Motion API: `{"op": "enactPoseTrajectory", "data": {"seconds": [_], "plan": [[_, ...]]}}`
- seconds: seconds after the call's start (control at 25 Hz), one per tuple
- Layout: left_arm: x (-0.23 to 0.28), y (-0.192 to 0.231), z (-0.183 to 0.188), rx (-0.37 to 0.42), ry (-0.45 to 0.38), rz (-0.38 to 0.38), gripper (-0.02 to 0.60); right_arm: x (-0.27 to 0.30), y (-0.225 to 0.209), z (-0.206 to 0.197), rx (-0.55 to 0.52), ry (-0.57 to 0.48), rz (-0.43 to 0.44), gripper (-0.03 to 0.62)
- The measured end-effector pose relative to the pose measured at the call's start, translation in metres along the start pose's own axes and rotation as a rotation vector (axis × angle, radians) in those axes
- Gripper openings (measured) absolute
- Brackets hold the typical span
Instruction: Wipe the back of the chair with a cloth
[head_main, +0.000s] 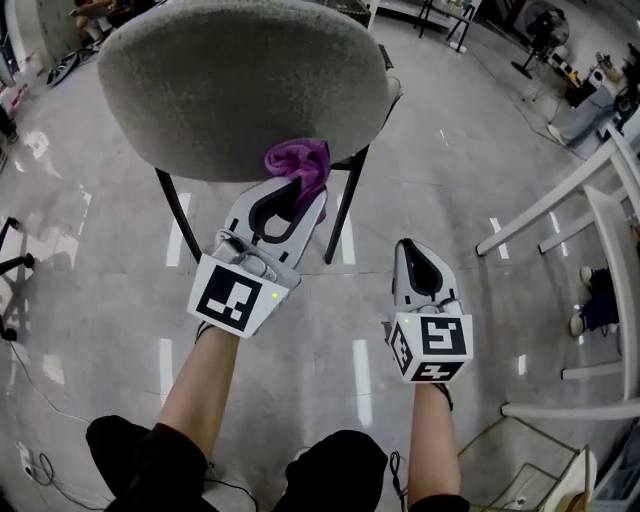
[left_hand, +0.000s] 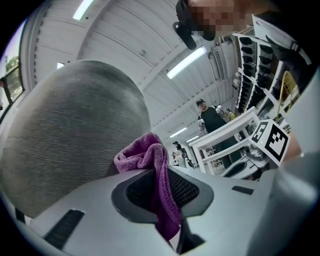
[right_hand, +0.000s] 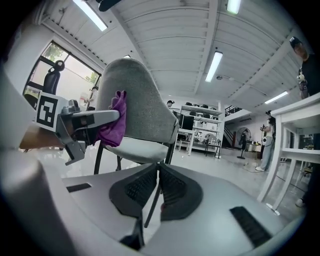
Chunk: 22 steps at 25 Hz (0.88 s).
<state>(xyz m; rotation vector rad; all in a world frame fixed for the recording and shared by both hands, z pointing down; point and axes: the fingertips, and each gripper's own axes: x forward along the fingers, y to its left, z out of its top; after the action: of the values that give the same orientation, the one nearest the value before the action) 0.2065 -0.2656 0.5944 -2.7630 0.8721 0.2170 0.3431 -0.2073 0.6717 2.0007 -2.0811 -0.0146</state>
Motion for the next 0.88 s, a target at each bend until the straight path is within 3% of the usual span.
{"op": "enactPoseTrajectory", "data": {"seconds": [0.08,0.2,0.32,0.6,0.88], "plan": [[0.016,-0.022,0.0,0.005,0.019,-0.081,0.081,-0.004,-0.005,-0.002,0.003,0.002,-0.009,0.028],[0.021,-0.05,0.011,0.012,-0.019,-0.191,0.083,-0.007,-0.003,-0.002,0.01,0.0,-0.015,0.028],[0.008,-0.059,0.019,-0.029,-0.032,-0.236,0.083,-0.009,0.008,0.007,0.014,-0.024,-0.009,0.028],[-0.033,-0.021,0.004,-0.076,0.023,-0.155,0.083,0.008,0.036,0.013,0.029,-0.042,0.037,0.028],[-0.087,0.031,0.003,-0.049,0.078,-0.052,0.083,0.028,0.084,0.03,0.044,-0.057,0.109,0.028]]}}
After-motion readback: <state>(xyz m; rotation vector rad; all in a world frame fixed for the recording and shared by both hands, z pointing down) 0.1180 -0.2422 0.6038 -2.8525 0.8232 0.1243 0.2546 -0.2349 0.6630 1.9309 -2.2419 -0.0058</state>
